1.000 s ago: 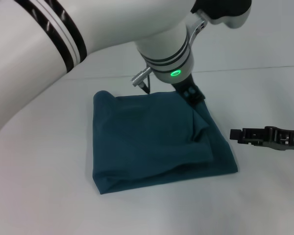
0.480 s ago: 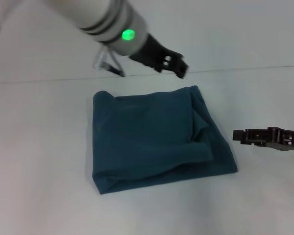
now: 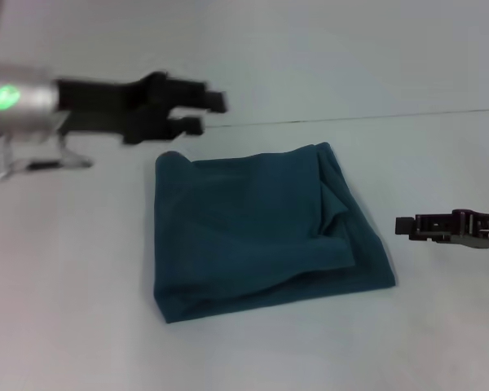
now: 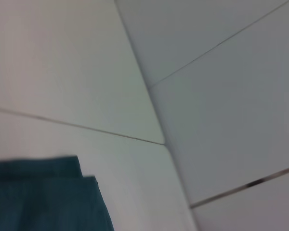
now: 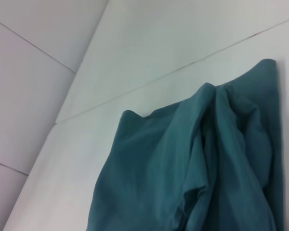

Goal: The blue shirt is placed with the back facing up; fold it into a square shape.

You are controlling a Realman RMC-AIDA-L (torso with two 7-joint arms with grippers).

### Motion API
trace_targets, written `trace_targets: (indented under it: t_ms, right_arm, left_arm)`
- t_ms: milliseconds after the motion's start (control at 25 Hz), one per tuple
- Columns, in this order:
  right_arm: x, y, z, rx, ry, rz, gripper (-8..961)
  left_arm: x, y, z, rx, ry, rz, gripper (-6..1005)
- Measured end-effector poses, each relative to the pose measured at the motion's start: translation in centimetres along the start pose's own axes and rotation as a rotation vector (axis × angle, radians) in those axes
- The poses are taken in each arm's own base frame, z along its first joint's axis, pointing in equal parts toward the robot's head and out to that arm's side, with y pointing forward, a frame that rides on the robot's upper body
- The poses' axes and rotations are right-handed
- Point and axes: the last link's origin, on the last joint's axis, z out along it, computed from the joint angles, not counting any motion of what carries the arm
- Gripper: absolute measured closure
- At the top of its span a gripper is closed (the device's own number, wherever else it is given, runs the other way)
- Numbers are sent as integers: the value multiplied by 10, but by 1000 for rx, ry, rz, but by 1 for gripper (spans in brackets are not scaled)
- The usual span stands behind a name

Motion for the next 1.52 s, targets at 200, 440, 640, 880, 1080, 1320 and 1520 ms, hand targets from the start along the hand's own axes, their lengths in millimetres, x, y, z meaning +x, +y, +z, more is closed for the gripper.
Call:
trace_targets:
  t_ms: [200,440,640,880,1080,1320,1520]
  right_arm:
    - [-4,4,-1,-13,12,-7,418]
    - [-32,21,-1,-15,58,-36,408]
    - [-74,38,5,99,90,-20,410]
    - [-109,62,25,255,173,-93,413]
    - [-121,77,47,365,222,-136,419]
    - [-121,83,72,393,220,-157,430]
    - [-111,83,95,397,232,-152,439]
  left_arm:
    - [-42,-45,-37,-87,14,-134,413]
    - [-84,-72,-65,-84,20,-210,238]
    - [-110,-84,-69,-55,-24,-246,234]
    - [-127,-87,-68,-60,-52,-262,233]
    - [-129,-87,-68,-69,-50,-266,234]
    - [-127,-85,-66,-75,-52,-259,234]
    - [-125,-85,-66,-74,-48,-256,233]
